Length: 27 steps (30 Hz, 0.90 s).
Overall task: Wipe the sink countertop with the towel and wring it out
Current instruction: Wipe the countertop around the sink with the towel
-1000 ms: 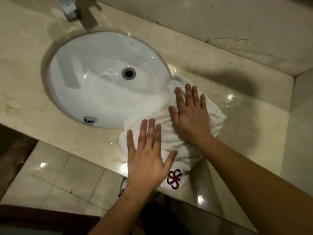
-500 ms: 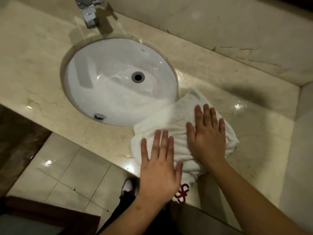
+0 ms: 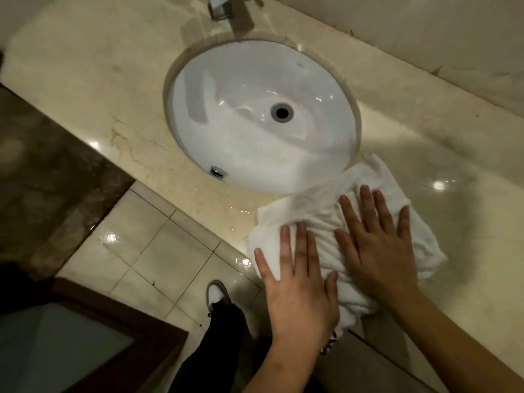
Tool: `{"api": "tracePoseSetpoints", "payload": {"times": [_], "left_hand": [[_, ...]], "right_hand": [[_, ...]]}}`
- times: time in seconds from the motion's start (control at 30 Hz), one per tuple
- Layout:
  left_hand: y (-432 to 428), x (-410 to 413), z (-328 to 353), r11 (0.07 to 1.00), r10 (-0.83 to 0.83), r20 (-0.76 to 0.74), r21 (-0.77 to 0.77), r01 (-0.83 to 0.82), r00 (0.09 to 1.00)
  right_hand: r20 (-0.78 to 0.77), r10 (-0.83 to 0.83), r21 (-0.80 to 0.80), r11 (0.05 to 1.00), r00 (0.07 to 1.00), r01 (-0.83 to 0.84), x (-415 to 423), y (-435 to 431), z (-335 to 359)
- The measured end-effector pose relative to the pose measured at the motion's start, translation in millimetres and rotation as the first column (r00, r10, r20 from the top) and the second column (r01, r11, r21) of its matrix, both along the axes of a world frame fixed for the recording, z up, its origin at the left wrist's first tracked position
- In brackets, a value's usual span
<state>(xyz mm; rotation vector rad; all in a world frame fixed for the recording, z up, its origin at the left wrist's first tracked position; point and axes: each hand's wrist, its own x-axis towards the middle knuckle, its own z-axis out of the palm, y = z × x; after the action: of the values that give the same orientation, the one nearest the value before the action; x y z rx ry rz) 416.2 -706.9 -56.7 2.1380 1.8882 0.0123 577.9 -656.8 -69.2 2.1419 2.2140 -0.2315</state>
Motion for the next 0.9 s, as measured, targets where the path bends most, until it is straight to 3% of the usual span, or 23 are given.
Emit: {"api": "tracePoseSetpoints", "payload": {"times": [0.23,0.33,0.47,0.6,0.77,0.9], "left_hand": [[51.5,-94.8,-7.8,0.993,-0.081,-0.062,0.075,0.086,0.995],[71.7,-123.7,-7.5,0.989,-0.1,-0.114,0.097,0.111,0.988],[64.9,-97.9,-2.8,0.987,0.145,-0.064,0.08,-0.14,0.987],[73.5,-75.8,-9.6,0.909,0.413,0.033,0.052,-0.414,0.91],[96.6,-124.3,-17.5,0.907,0.416,0.036,0.059,-0.417,0.909],[129.9,-183.5,-18.8,0.943,0.322,0.01,0.083,-0.322,0.947]], "right_hand": [[-0.028,-0.162,-0.048,0.986,0.986,0.16,-93.2,14.8,3.1],[-0.032,-0.129,-0.14,0.983,0.991,0.123,-106.6,24.4,11.9],[0.003,0.083,-0.036,0.996,0.997,-0.083,-83.2,30.8,11.7],[-0.034,0.204,-0.011,0.979,0.978,-0.204,-99.9,32.8,0.9],[-0.068,0.204,-0.019,0.978,0.977,-0.206,-154.1,41.4,1.2],[-0.127,0.175,-0.033,0.983,0.976,-0.181,-210.3,56.3,7.0]]}}
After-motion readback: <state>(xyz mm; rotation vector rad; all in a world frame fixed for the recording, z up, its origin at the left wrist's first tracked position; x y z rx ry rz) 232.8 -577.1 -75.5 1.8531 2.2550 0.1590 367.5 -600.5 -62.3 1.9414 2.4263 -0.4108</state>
